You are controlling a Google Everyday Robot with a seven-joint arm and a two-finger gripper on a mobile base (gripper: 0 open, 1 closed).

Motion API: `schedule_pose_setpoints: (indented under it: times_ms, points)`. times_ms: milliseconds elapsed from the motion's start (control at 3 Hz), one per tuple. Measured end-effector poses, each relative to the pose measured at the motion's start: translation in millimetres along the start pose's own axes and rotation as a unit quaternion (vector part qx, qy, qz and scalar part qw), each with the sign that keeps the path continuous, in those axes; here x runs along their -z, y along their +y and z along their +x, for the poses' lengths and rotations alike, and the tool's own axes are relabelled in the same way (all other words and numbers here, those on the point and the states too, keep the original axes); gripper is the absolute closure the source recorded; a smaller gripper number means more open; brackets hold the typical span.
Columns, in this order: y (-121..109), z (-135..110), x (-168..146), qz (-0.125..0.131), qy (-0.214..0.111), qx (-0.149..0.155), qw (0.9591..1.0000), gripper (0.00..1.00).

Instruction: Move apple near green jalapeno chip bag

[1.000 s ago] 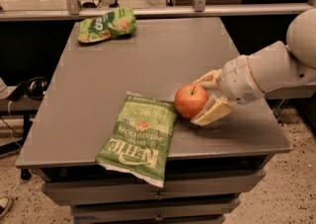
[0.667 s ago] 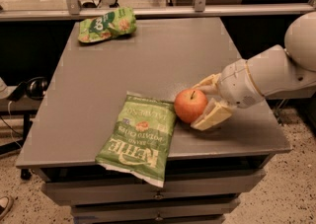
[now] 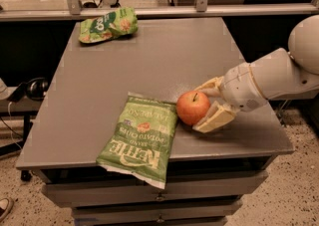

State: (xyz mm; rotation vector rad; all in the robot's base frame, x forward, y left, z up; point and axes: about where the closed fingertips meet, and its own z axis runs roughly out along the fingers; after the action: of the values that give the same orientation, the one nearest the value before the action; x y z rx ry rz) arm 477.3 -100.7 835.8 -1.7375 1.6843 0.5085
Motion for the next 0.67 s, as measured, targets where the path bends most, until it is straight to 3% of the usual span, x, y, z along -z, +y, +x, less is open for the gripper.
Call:
schedule_pose_setpoints:
  times_ms: [333, 667]
  points:
    - [0.7, 1.9, 2.8, 0.001, 0.001, -0.001, 1.0, 0.13]
    - [2.3, 4.3, 4.6, 0.0, 0.002, -0.003, 1.0, 0.0]
